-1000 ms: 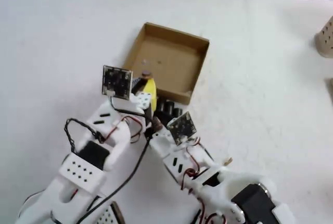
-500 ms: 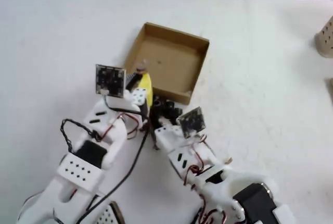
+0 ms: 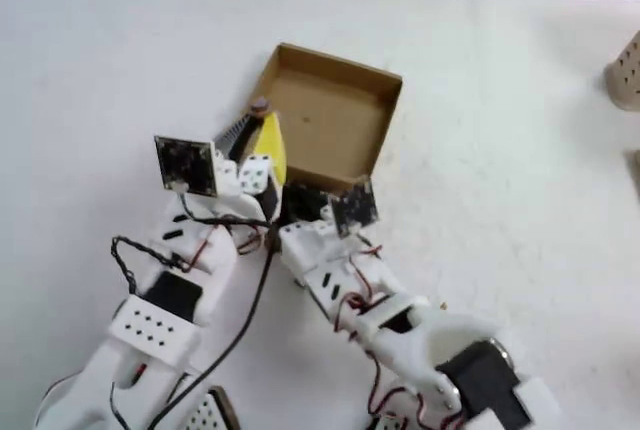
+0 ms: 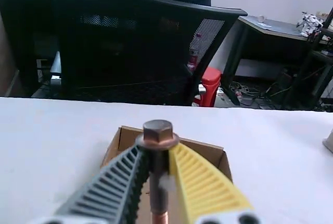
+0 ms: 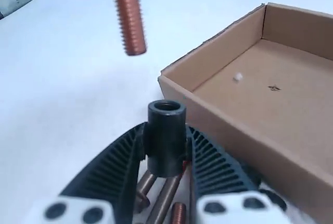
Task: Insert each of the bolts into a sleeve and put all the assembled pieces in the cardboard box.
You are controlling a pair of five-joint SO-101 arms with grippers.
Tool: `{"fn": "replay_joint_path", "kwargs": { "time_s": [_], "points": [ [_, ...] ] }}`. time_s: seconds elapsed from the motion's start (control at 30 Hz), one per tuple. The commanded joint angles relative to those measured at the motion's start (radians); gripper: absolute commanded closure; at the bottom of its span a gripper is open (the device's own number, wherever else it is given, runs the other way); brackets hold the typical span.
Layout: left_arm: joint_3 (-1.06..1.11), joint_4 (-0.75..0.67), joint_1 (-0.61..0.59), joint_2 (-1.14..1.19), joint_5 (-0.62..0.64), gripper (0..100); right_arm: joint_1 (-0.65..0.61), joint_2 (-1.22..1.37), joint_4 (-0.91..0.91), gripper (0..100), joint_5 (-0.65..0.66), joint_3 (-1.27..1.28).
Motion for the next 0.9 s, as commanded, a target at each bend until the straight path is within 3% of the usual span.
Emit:
{"fn": "replay_joint_path", "kwargs": {
  "time_s": [0.0,0.2,0.37,0.67,0.87],
  "points": [
    [-0.017,-0.040,-0.042,-0.001,-0.066,98,-0.004,0.117,-0.067,98.2,0.000,-0.130],
    [-0.063,-0.041,-0.087,0.001,-0.173,98,-0.036,0.348,-0.360,98.2,0.164,-0.195],
    [-0.091,-0.049,-0.074,0.036,-0.180,98,-0.039,0.438,-0.527,98.2,0.181,-0.201],
    [-0.236,-0.318,-0.099,0.486,-0.181,98,-0.035,0.452,-0.565,98.2,0.181,-0.204],
    [-0.215,-0.336,-0.099,0.470,-0.178,98,-0.005,0.483,-0.559,98.2,0.183,-0.262]
  ]
}}
